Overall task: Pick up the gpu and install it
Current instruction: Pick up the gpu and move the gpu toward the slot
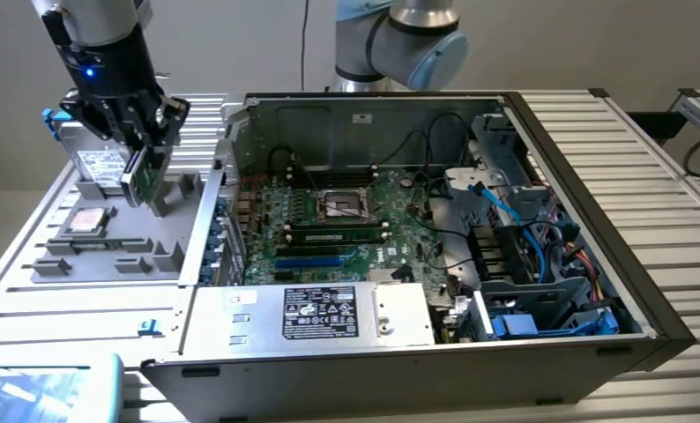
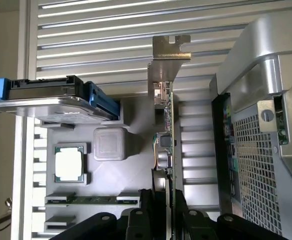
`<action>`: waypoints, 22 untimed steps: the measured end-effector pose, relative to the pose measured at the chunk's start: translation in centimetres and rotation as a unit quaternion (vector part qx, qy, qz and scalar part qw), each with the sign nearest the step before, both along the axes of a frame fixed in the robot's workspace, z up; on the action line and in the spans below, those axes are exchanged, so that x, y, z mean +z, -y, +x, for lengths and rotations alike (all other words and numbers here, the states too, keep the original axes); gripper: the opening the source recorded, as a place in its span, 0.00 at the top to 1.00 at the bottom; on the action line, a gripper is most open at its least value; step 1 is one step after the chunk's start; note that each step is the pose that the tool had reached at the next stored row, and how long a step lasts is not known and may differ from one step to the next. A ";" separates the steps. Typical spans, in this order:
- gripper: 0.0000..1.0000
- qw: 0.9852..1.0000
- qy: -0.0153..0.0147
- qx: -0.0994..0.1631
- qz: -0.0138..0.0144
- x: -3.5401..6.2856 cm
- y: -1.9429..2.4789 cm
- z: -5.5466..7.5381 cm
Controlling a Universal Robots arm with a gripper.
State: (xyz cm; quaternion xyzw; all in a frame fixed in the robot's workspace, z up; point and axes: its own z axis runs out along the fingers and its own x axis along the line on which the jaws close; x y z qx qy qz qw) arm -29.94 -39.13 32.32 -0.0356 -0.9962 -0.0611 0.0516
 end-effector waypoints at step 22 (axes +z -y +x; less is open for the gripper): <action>0.72 1.000 0.000 0.000 0.000 7.98 0.41 5.2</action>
